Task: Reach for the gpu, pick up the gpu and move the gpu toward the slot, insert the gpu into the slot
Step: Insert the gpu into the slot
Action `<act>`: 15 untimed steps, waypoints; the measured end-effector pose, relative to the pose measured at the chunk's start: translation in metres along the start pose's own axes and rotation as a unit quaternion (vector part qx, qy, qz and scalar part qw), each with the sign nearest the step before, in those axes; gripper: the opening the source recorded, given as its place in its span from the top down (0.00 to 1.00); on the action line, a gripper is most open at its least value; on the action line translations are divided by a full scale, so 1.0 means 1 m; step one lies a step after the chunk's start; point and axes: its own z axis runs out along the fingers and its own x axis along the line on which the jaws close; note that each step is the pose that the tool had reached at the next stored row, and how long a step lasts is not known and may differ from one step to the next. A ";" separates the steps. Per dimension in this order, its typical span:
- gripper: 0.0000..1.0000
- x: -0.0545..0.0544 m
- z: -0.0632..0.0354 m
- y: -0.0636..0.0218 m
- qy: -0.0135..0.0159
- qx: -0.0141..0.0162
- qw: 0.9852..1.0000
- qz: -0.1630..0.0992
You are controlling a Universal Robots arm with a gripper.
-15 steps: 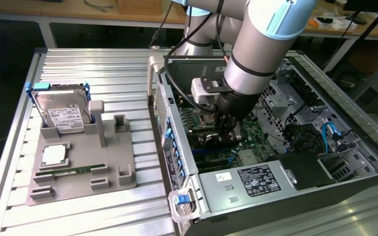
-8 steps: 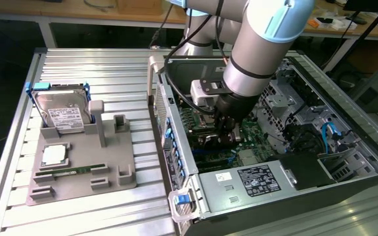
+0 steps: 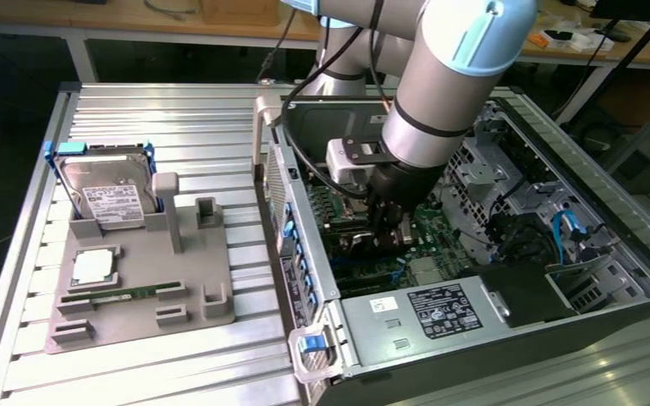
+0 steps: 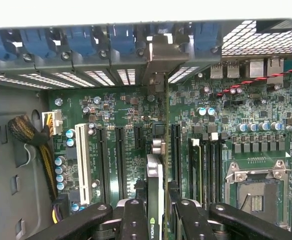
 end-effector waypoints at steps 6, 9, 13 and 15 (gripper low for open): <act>0.73 0.000 0.0008 0.0004 0.000 0.000 1.000 0.000; 0.73 0.000 0.0013 0.0004 0.000 0.000 1.000 0.000; 0.73 0.000 0.0024 0.0005 0.000 0.000 1.000 0.000; 0.73 0.000 0.0030 0.0004 0.000 0.000 1.000 0.000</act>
